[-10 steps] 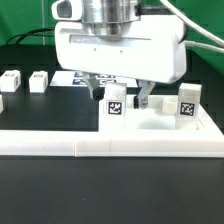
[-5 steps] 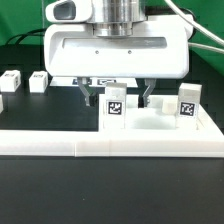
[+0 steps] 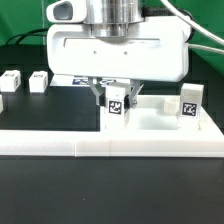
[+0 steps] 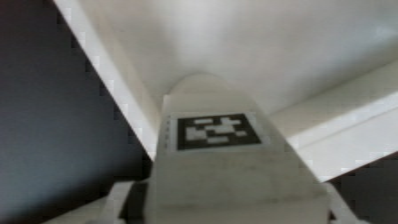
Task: Assemble square table
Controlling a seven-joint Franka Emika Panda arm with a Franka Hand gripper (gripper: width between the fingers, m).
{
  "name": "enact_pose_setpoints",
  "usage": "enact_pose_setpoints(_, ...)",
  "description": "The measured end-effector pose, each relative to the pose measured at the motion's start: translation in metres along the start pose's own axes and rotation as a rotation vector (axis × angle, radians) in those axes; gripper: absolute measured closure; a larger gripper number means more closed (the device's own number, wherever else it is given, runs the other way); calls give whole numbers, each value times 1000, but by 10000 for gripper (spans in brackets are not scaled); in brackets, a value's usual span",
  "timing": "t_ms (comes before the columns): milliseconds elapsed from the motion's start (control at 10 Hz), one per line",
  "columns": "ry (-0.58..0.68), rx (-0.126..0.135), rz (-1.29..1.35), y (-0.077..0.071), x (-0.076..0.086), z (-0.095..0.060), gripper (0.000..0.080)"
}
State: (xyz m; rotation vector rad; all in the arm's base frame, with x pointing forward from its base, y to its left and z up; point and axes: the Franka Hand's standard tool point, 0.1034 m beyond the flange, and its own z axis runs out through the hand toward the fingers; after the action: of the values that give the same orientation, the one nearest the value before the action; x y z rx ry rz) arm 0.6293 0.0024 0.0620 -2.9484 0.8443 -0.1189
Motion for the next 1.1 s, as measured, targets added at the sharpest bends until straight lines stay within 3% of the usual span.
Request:
enact_pose_setpoints(300, -20, -32, 408, 3, 2, 0, 508)
enact_pose_setpoints(800, -92, -46, 1077, 7, 1, -1, 507)
enact_pose_setpoints(1100, -85, -63, 1293, 6, 0, -2, 506)
